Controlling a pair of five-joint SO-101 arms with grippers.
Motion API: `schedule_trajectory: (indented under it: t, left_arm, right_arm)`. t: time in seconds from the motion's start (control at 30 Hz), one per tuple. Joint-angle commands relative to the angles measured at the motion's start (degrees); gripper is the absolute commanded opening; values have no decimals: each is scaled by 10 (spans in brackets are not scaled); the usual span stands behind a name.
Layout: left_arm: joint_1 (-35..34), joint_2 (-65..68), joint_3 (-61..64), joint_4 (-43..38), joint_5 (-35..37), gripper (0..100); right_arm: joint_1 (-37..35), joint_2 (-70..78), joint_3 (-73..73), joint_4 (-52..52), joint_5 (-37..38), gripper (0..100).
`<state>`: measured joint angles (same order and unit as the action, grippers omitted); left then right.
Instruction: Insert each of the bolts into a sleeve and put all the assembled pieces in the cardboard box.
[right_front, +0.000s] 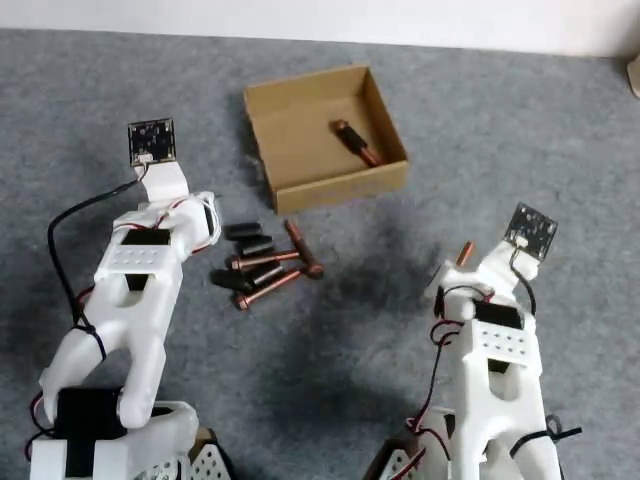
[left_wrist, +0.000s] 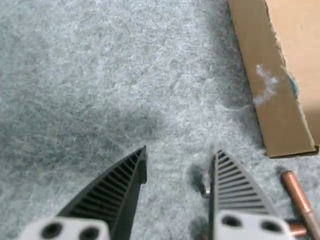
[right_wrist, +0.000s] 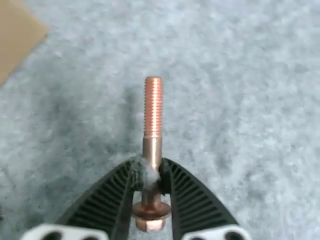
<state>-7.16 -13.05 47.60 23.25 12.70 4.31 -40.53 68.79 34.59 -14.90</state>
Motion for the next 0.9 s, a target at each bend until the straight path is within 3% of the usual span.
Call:
schedule_trajectory:
  t: [0.0,0.17,0.37,0.43,0.53,0.67,0.87]
  left_arm:
    - [12,-3,-28,-2,-6,200]
    - [12,-3,-29,-2,-6,200]
    - [12,-3,-29,-2,-8,200]
    - [12,-3,-29,-2,-9,200]
    - [12,-3,-29,-2,-9,200]
    - [12,-3,-26,-13,-9,200]
    - [12,-3,-25,-15,-9,200]
  right_arm:
    - [-70,-13,-4,-15,145,4]
    - [-185,-17,-6,-12,412,4]
    - [-334,-12,1,-5,825,4]
    - [-385,-12,12,13,893,4]
    - [-453,-12,15,17,897,4]
    - [-510,-12,11,17,836,4]
    - [-533,-12,10,17,734,7]
